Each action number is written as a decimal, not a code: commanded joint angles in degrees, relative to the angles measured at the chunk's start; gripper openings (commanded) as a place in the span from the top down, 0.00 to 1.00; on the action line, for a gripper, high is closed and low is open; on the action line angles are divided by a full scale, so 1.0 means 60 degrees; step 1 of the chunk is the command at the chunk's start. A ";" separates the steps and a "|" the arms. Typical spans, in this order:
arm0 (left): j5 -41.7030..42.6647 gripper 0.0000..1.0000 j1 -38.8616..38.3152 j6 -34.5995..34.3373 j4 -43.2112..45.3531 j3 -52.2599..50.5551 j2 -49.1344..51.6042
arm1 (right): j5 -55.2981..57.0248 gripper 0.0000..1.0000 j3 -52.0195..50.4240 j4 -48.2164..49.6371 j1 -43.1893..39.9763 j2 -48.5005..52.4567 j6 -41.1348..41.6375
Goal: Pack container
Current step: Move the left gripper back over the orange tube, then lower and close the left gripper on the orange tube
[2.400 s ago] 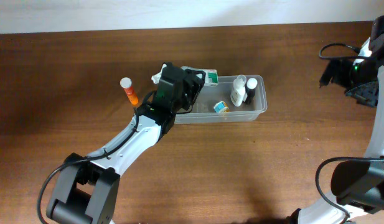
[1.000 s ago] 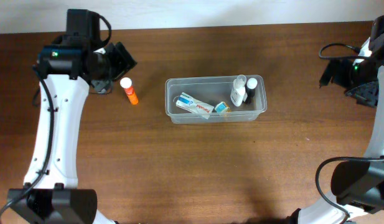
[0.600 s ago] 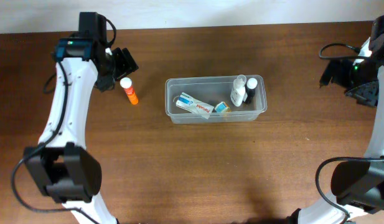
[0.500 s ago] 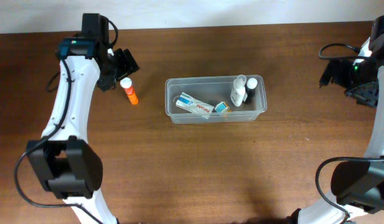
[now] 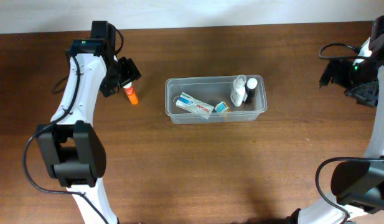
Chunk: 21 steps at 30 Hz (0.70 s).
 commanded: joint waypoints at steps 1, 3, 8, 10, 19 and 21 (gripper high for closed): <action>-0.0135 0.19 0.0033 0.0182 -0.0040 0.0080 0.0273 | 0.0117 0.02 0.0004 -0.0004 -0.0044 0.0025 0.0040; -0.0138 0.19 0.0033 0.0182 -0.0044 0.0080 0.0280 | 0.0117 0.02 0.0004 -0.0004 -0.0044 0.0025 0.0040; -0.0142 0.26 0.0033 0.0182 -0.0080 0.0080 0.0280 | 0.0120 0.02 0.0004 -0.0004 -0.0044 0.0025 0.0040; -0.0138 0.30 0.0033 0.0182 -0.0087 0.0080 0.0284 | 0.0117 0.02 0.0004 -0.0004 -0.0047 0.0025 0.0040; -0.0138 0.53 0.0033 0.0182 -0.0379 0.0080 0.0288 | 0.0120 0.02 0.0004 -0.0004 -0.0044 0.0025 0.0040; -0.0138 0.60 0.0033 0.0182 -0.0412 0.0080 0.0288 | 0.0117 0.02 0.0004 -0.0004 -0.0044 0.0025 0.0040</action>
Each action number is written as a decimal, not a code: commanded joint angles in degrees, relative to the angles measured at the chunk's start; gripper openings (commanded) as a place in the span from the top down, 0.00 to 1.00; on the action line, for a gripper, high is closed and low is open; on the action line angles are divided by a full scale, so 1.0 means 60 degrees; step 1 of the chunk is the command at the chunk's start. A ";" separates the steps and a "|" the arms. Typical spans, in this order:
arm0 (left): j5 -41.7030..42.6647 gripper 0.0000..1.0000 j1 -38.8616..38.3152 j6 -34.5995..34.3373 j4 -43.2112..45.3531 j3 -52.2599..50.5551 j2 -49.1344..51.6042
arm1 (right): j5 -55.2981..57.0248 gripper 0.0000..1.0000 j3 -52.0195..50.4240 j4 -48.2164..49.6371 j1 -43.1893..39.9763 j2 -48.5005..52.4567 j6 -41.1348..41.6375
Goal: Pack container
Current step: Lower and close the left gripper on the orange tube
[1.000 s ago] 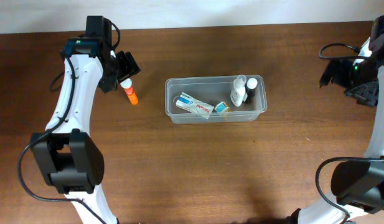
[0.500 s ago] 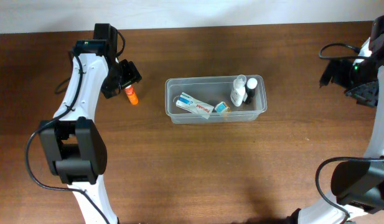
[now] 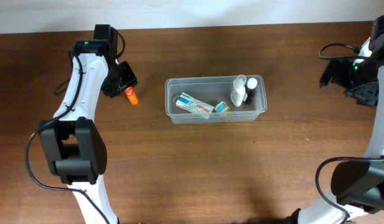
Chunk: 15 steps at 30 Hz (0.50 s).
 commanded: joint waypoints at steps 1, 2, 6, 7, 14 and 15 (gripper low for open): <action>-0.0138 0.63 0.0033 0.0095 -0.0073 0.0080 0.0091 | 0.0117 0.02 0.0004 -0.0004 -0.0044 0.0025 0.0044; -0.0138 0.65 0.0033 0.0091 -0.0076 0.0080 0.0091 | 0.0120 0.02 0.0004 -0.0004 -0.0044 0.0025 0.0044; -0.0131 0.70 0.0033 0.0091 -0.0146 0.0080 0.0091 | 0.0120 0.02 0.0004 -0.0004 -0.0047 0.0025 0.0044; -0.0120 0.70 0.0033 0.0091 -0.0146 0.0080 0.0091 | 0.0117 0.02 0.0004 -0.0004 -0.0047 0.0025 0.0044; 0.0634 0.71 0.0033 0.0098 -0.0357 0.0696 0.0087 | 0.0117 0.02 0.0004 -0.0004 -0.0047 0.0025 0.0044; 0.0710 0.74 0.0033 0.0098 -0.0459 0.0900 0.0087 | 0.0117 0.02 0.0004 -0.0004 -0.0044 0.0025 0.0044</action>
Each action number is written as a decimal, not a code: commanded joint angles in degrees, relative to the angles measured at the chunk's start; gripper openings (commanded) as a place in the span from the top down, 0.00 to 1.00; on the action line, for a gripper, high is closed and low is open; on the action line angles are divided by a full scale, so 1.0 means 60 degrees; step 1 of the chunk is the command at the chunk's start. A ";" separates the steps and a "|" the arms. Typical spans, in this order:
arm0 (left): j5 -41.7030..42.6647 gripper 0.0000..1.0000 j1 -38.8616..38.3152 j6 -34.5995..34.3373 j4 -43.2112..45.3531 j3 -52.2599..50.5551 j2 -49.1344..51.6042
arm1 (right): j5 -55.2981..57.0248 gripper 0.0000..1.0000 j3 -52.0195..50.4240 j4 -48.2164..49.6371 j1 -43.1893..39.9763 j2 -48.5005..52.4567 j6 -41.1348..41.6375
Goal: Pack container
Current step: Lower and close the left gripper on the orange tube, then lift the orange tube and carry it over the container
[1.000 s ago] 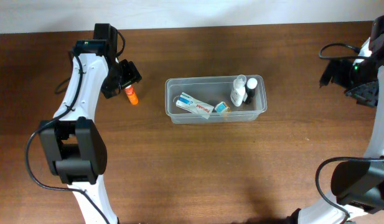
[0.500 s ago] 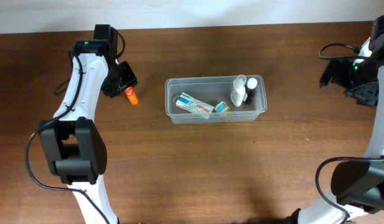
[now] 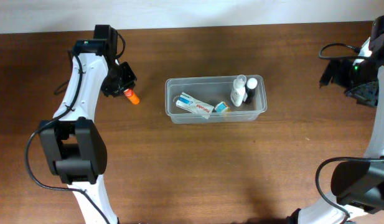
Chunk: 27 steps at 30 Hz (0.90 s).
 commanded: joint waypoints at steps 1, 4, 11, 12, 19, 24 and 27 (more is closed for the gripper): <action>0.0528 0.73 0.0029 0.0047 -0.0277 0.0969 0.0076 | 0.0117 0.02 0.0004 0.0000 -0.0047 0.0025 0.0040; 0.0612 0.75 -0.0015 0.0047 -0.0976 0.2018 0.0076 | 0.0117 0.02 0.0004 0.0000 -0.0044 0.0025 0.0040; 0.0874 0.76 -0.0393 0.0357 -0.2929 0.4983 0.0076 | 0.0117 0.02 0.0004 0.0000 -0.0047 0.0025 0.0040; 0.0925 0.76 -0.0503 0.0430 -0.3187 0.5435 0.0076 | 0.0120 0.02 0.0004 0.0000 -0.0044 0.0025 0.0040; 0.0925 0.75 -0.1752 0.0477 -0.4135 0.7461 0.0076 | 0.0120 0.02 0.0004 0.0000 -0.0047 0.0025 0.0040; 0.0652 0.74 -0.2892 0.0474 -0.4069 0.7395 0.0117 | 0.0117 0.02 0.0004 0.0000 -0.0044 0.0025 0.0040; 0.0481 0.74 -0.3501 0.0474 -0.4033 0.7311 0.0237 | 0.0117 0.02 0.0004 0.0000 -0.0044 0.0025 0.0040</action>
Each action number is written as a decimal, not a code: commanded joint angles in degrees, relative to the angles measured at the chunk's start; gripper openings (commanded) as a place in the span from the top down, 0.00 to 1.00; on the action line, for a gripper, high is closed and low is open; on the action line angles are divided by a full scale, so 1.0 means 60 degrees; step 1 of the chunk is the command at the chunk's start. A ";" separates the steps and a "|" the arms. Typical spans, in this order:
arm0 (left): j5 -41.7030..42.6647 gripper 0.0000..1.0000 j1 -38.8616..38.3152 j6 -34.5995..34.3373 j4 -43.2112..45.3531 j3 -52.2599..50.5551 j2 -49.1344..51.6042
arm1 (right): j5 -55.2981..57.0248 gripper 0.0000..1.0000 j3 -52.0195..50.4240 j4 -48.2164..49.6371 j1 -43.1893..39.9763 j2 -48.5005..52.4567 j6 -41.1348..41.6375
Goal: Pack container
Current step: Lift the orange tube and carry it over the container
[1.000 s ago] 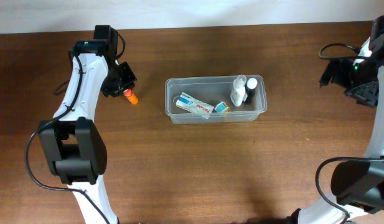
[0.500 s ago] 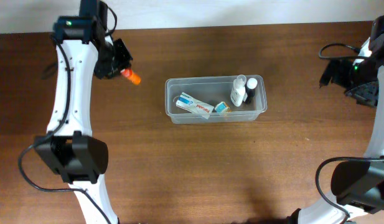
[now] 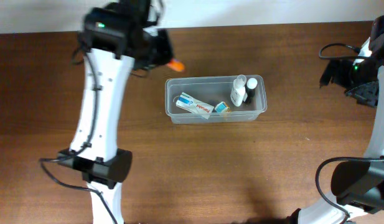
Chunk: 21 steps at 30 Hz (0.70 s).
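A clear plastic container [image 3: 260, 106] lies mid-table, holding a toothpaste box [image 3: 195, 104], a white bottle [image 3: 239, 92], a black-capped bottle [image 3: 251, 86] and a small packet [image 3: 221, 107]. My left arm is raised high and looks large in the overhead view. Its gripper [image 3: 167, 59] hangs just beyond the container's far left corner, shut on a small orange tube [image 3: 175, 64] whose tip sticks out toward the container. At the far right edge sits my right gripper [image 3: 366, 93], well away from the container; its fingers cannot be made out.
Brown wooden table with a pale wall along its far edge. The left arm's base stands at the front left, the right arm's base at the front right. Cables trail near both arms.
The left gripper was down on the table at the orange tube, left of the container. Now it is raised and further right, by the container's far left corner, with the tube in it.
The orange tube lay on the table left of the container with the left gripper at its upper end. Over the following moments the gripper closed in over the tube. Now the tube is off the table, held beside the container. The right arm has stayed still.
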 commanded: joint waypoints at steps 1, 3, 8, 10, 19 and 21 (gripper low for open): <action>-0.0208 0.74 -0.0543 0.0153 0.0044 -0.0029 0.0178 | 0.0117 0.02 0.0004 -0.0004 -0.0044 0.0025 0.0044; -0.0211 0.74 -0.0936 0.0157 0.0164 -0.0029 0.0368 | 0.0117 0.01 0.0004 -0.0004 -0.0044 0.0025 0.0044; -0.0204 0.74 -0.1727 0.0113 0.0521 -0.0029 0.0882 | 0.0117 0.02 0.0004 -0.0004 -0.0044 0.0025 0.0044; -0.0200 0.74 -0.1996 0.0073 0.0659 -0.0029 0.1129 | 0.0117 0.02 0.0004 -0.0004 -0.0044 0.0025 0.0044; -0.0208 0.74 -0.2830 -0.0073 0.1031 -0.0029 0.2186 | 0.0117 0.02 0.0004 -0.0004 -0.0044 0.0025 0.0044; -0.0208 0.73 -0.2885 -0.0106 0.1093 -0.0029 0.2313 | 0.0117 0.02 0.0004 -0.0004 -0.0044 0.0025 0.0044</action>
